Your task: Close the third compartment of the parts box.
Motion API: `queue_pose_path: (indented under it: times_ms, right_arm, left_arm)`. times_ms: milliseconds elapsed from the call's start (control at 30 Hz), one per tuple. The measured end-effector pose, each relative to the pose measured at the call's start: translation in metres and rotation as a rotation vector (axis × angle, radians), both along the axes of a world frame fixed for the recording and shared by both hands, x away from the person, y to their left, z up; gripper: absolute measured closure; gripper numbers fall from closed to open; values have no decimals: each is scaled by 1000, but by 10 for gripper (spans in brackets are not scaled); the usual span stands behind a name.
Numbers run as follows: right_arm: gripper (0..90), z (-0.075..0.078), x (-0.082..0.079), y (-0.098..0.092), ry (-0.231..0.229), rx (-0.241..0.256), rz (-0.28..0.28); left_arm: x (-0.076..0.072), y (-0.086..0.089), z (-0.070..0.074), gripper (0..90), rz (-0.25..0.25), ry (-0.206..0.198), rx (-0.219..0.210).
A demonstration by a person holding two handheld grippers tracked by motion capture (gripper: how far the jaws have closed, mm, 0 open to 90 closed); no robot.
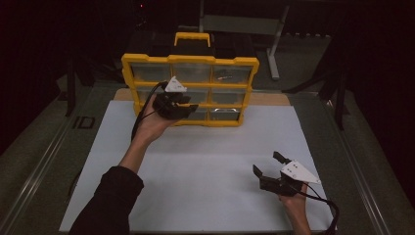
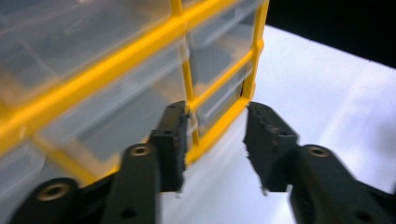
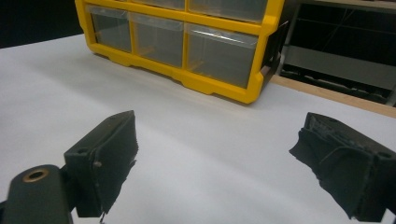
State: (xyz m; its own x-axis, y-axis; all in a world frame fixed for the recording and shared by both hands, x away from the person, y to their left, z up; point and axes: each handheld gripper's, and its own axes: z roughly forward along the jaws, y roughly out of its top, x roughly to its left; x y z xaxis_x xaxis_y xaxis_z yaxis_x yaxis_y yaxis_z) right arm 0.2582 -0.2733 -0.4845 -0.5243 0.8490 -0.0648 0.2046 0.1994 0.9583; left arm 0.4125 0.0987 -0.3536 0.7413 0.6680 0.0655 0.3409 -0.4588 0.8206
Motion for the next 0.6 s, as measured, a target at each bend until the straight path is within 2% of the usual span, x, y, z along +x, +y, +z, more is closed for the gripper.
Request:
queue_pose_path:
  times_ms: [67, 133, 167, 267, 300, 367, 400, 433, 467, 600]
  right_arm:
    - [115, 0, 0, 0, -1, -3, 1]
    - [115, 0, 0, 0, 0, -2, 0]
    - [115, 0, 0, 0, -1, -3, 0]
    - [115, -1, 0, 1, 0, -3, -1]
    - [115, -1, 0, 1, 0, -5, 0]
    - [115, -1, 0, 1, 0, -7, 0]
    - [115, -1, 0, 1, 0, -7, 0]
    - [115, -1, 0, 1, -2, -5, -1]
    - [115, -1, 0, 1, -2, -5, -1]
    - [115, -1, 0, 0, -2, -5, -4]
  left_arm:
    - [-6, 9, -5, 433, 19, -2, -2]
    - [-12, 19, -11, 382, 28, -1, -10]
    - [-19, 28, -16, 324, 30, 5, -28]
    - [-27, 38, -21, 264, 28, 4, -39]
    - [-34, 47, -26, 234, 20, 22, -60]
    - [-39, 51, -30, 182, 14, 31, -70]
    - [-42, 54, -32, 182, 14, 32, -72]
    - [-52, 62, -39, 146, 23, 33, -74]
    - [-52, 62, -39, 146, 23, 33, -74]
    - [-76, 81, -53, 144, 59, 8, -139]
